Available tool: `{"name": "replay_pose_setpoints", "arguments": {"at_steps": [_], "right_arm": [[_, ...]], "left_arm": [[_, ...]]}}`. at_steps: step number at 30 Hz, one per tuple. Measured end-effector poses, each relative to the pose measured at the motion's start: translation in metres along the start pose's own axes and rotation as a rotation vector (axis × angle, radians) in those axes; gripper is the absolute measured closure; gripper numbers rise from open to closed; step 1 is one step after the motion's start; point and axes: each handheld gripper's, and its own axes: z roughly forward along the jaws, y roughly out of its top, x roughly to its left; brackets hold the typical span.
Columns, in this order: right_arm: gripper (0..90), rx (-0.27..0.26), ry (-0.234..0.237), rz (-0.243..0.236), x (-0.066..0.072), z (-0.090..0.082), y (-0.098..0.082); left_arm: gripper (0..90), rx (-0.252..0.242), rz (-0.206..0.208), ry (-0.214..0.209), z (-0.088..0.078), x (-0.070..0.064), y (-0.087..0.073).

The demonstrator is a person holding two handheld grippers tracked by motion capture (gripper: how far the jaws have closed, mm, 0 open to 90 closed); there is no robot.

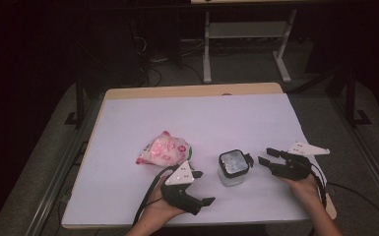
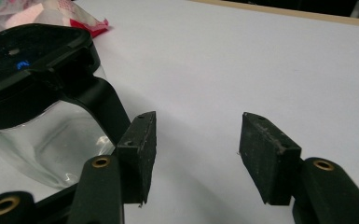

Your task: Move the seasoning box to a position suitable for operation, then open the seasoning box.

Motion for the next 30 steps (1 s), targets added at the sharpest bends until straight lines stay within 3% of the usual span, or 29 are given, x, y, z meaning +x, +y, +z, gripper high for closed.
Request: {"name": "replay_pose_setpoints", "arguments": {"at_steps": [2, 9, 14, 30], "right_arm": [[45.5, 0.009, -0.007, 0.001, 0.000, -0.002, 0.002], [42.9, 0.123, -0.035, 0.042, 0.001, -0.011, 0.012], [40.8, 0.172, -0.044, 0.054, 0.002, -0.012, 0.012], [39.3, 0.174, -0.029, 0.062, -0.002, -0.013, 0.011]], "left_arm": [[14.3, -0.001, -0.004, -0.006, 0.003, -0.001, 0.002], [14.2, 0.017, -0.006, -0.001, 0.009, -0.009, 0.006], [14.3, 0.016, 0.013, 0.002, 0.016, -0.009, 0.017], [15.2, 0.069, 0.016, 0.049, 0.041, -0.002, 0.030]]}}
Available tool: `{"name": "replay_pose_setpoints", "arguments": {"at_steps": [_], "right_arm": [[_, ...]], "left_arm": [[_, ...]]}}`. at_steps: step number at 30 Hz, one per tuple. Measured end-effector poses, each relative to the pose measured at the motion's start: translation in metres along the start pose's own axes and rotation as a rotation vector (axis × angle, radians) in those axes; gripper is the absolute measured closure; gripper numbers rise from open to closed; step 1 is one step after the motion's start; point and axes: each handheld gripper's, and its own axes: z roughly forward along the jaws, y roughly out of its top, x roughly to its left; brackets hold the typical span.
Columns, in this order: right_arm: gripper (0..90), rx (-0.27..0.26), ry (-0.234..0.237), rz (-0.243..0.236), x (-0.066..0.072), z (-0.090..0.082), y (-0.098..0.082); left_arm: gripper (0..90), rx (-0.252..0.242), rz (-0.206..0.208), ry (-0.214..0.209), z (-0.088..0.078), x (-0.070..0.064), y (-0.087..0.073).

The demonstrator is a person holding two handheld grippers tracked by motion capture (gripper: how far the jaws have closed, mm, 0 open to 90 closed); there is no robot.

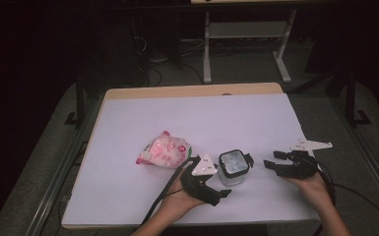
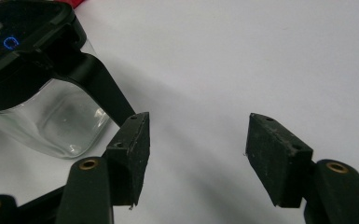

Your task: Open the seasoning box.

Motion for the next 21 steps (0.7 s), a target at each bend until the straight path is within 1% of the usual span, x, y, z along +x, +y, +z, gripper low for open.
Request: {"name": "replay_pose_setpoints", "arguments": {"at_steps": [2, 4, 5, 6, 9, 11, 12, 14, 15, 17, 18, 20, 21], "right_arm": [[39.3, 0.002, -0.001, 0.003, 0.000, 0.000, 0.000], [39.3, 0.004, 0.000, -0.005, 0.000, 0.001, -0.001], [39.2, 0.005, 0.002, -0.003, 0.000, 0.001, -0.001], [39.1, 0.006, 0.004, -0.002, 0.001, 0.001, 0.000], [39.1, 0.003, 0.008, -0.010, 0.001, 0.002, 0.000], [39.1, 0.008, 0.010, -0.003, 0.002, 0.002, 0.000], [39.1, 0.008, 0.012, -0.001, 0.002, 0.002, 0.000], [39.1, 0.008, 0.014, -0.002, 0.003, 0.003, 0.000], [39.1, 0.009, 0.016, -0.003, 0.003, 0.003, 0.000], [39.0, 0.005, 0.017, -0.007, 0.002, 0.003, 0.000], [39.1, 0.005, 0.017, -0.007, 0.002, 0.003, 0.000], [39.0, 0.006, 0.019, -0.004, 0.002, 0.003, 0.000], [39.0, 0.005, 0.021, -0.006, 0.003, 0.003, -0.001]], "left_arm": [[15.6, 0.006, -0.004, 0.019, 0.001, 0.000, -0.001], [15.6, 0.016, -0.013, 0.041, 0.002, 0.002, 0.000], [15.6, 0.005, -0.025, 0.050, 0.002, 0.001, 0.001], [15.5, 0.006, -0.025, 0.055, 0.002, 0.001, 0.002], [15.5, -0.006, -0.008, 0.067, 0.000, 0.000, 0.007], [15.4, -0.001, -0.007, 0.062, -0.003, 0.002, 0.010], [15.4, -0.010, -0.013, 0.058, -0.005, 0.002, 0.013], [15.5, -0.022, -0.012, 0.042, -0.011, 0.003, 0.019], [15.5, -0.032, -0.006, 0.038, -0.014, 0.003, 0.023], [15.5, -0.029, 0.010, 0.038, -0.020, 0.006, 0.031], [15.5, -0.033, 0.012, 0.034, -0.023, 0.008, 0.035], [15.4, -0.037, 0.014, 0.014, -0.029, 0.012, 0.042], [15.1, -0.034, 0.022, 0.004, -0.030, 0.014, 0.046]]}}
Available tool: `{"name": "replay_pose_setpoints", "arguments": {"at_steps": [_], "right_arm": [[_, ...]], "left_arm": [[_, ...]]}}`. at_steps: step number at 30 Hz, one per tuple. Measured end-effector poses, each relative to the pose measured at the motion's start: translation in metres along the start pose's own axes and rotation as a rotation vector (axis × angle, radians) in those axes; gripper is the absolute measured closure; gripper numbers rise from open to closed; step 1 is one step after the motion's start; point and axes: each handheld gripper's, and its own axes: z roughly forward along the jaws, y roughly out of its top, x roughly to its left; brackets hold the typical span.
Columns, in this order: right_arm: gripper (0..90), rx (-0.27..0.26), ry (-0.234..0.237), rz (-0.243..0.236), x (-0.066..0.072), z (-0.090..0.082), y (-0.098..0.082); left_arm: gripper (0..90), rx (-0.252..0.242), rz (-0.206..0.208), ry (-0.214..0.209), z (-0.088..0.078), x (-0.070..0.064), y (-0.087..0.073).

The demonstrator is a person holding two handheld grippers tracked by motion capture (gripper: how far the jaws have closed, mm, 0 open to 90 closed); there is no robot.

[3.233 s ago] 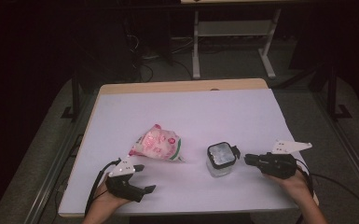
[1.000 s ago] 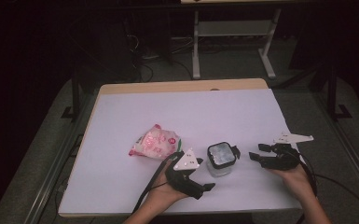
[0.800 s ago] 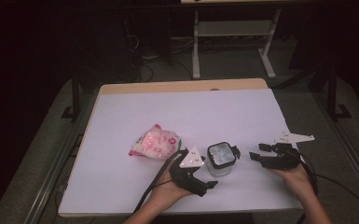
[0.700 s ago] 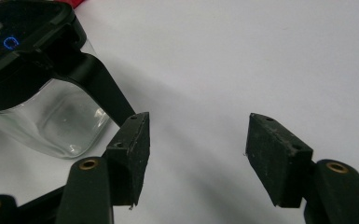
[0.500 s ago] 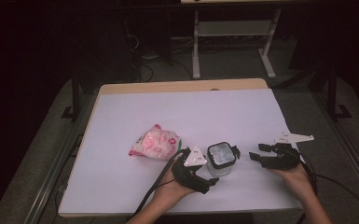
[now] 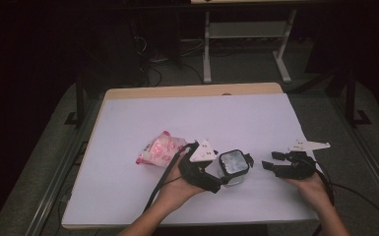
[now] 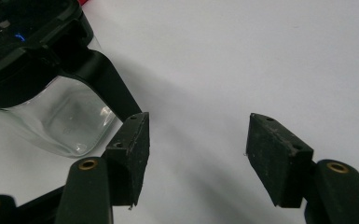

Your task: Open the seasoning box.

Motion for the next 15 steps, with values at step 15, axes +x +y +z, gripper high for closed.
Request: {"name": "replay_pose_setpoints", "arguments": {"at_steps": [15], "right_arm": [[38.9, -0.002, 0.006, 0.002, -0.002, 0.001, -0.001]], "left_arm": [[14.1, 0.030, 0.031, -0.068, 0.024, 0.019, -0.005]]}}
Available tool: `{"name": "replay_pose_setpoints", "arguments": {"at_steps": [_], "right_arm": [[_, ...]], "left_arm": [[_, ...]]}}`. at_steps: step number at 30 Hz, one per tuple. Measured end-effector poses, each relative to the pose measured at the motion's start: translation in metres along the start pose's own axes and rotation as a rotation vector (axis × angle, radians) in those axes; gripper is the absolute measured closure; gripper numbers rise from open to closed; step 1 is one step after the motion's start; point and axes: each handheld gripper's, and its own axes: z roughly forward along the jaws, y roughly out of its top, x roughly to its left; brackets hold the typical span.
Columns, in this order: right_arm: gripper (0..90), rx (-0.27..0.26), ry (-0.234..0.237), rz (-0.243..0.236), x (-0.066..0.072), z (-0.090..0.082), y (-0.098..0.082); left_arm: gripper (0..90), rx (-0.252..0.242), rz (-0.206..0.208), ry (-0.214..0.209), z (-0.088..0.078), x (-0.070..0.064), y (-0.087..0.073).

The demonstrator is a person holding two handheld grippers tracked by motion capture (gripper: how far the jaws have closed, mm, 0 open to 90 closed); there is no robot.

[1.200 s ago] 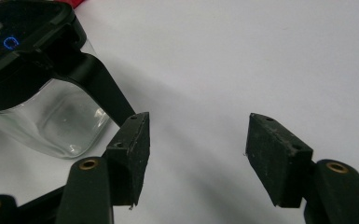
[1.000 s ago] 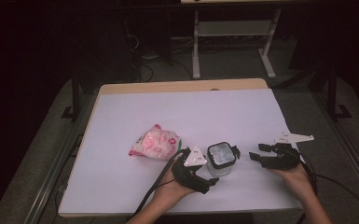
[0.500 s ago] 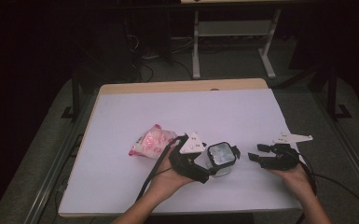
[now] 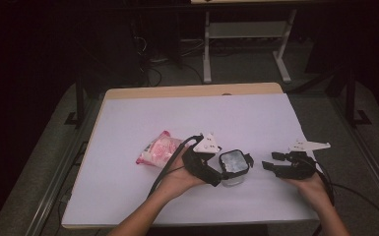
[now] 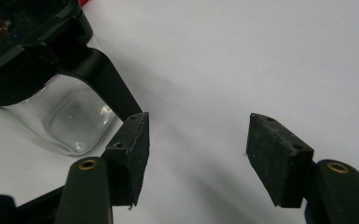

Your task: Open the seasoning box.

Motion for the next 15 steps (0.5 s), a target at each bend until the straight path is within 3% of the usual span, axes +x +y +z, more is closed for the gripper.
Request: {"name": "replay_pose_setpoints", "arguments": {"at_steps": [6, 9, 15], "right_arm": [[38.8, 0.002, 0.003, 0.003, 0.001, 0.000, 0.000], [38.6, 0.000, 0.004, 0.002, 0.000, 0.000, 0.000], [38.6, 0.000, 0.005, 0.001, 0.001, 0.000, 0.000]], "left_arm": [[13.9, 0.033, -0.004, 0.018, 0.012, 0.003, -0.008], [12.9, 0.053, -0.003, 0.008, 0.017, 0.003, -0.010], [12.8, 0.063, -0.003, 0.014, 0.024, 0.005, -0.013]]}}
